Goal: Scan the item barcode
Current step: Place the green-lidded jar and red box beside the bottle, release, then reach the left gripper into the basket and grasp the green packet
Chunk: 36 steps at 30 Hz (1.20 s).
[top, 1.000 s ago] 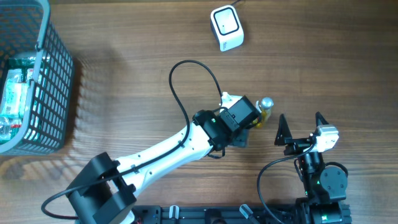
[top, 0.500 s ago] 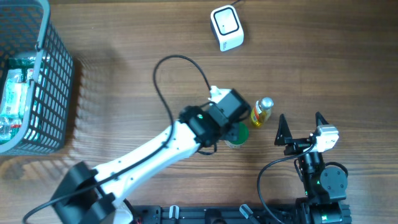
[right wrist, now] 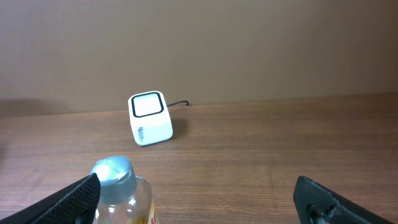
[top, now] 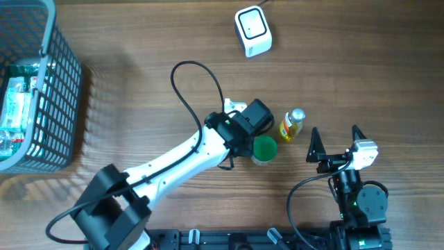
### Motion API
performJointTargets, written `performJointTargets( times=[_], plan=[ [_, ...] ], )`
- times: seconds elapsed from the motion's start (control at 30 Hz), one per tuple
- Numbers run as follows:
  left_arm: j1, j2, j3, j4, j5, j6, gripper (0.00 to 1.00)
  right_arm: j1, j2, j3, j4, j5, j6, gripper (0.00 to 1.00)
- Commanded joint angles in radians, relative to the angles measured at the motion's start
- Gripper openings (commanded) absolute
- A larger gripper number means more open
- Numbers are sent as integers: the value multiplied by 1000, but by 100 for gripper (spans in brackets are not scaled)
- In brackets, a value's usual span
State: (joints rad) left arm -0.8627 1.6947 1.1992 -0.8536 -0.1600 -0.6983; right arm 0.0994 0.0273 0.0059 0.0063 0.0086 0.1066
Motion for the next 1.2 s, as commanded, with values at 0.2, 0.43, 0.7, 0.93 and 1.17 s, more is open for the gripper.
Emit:
performJointTargets(
  times=[0.2,0.43,0.7,0.93,1.17],
  plan=[
    [-3,9,-4,16,13,-17,95,-5,-3,-1,3,14,-10,100],
    [2,-34,-1,22,13,-13,100,-5,-3,-1,3,14,-10,100],
    [89,-137,0,23,10,11,100,-5,-3,-1,3,14,-10,100],
    [187,-234,0,19,13,38,100,-5,-3,-1,3,14,-10,100],
    [313,-361,20,3,13,95,100,-5,-3,-1,3,14,-10,100]
  ],
)
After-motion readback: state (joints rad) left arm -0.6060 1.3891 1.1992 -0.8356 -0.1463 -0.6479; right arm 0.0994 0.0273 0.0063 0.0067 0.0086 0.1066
